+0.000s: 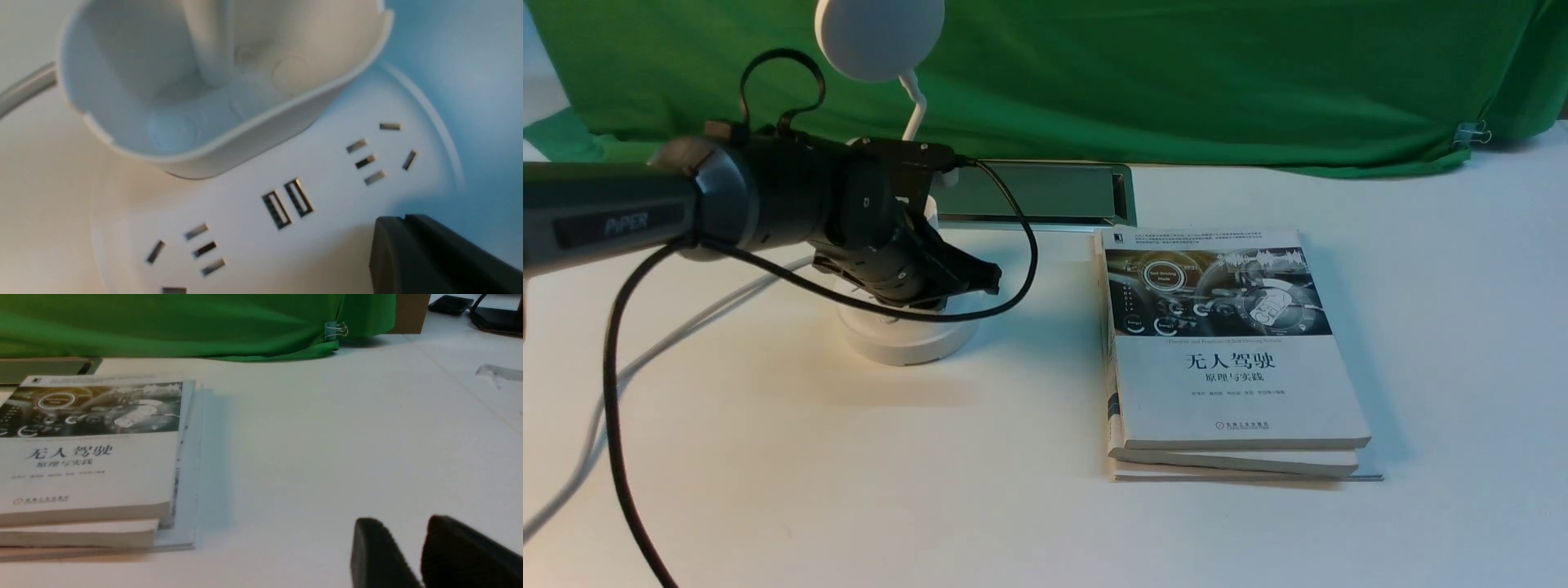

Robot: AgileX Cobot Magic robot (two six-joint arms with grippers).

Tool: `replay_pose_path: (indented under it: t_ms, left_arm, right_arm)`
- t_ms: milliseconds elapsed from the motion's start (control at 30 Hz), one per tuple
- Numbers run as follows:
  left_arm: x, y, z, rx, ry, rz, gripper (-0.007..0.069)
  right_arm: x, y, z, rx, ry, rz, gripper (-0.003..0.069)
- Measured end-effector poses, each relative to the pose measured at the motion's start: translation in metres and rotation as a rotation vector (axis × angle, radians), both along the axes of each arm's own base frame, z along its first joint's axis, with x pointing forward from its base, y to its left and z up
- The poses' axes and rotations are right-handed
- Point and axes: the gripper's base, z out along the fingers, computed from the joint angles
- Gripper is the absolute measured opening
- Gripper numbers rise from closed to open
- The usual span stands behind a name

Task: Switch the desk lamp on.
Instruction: Use the left arm to press the button switch on the lamp holder

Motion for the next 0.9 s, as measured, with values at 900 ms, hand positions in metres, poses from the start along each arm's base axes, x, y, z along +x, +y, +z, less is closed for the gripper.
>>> replay_pose_path:
  t_ms: [900]
  left_arm:
    - [-0.016,0.004,-0.002,-0.077,-0.034,0.049,0.0021]
  right_arm:
    - [0.0,0.0,0.0,0.0,-0.003,0.0,0.0241]
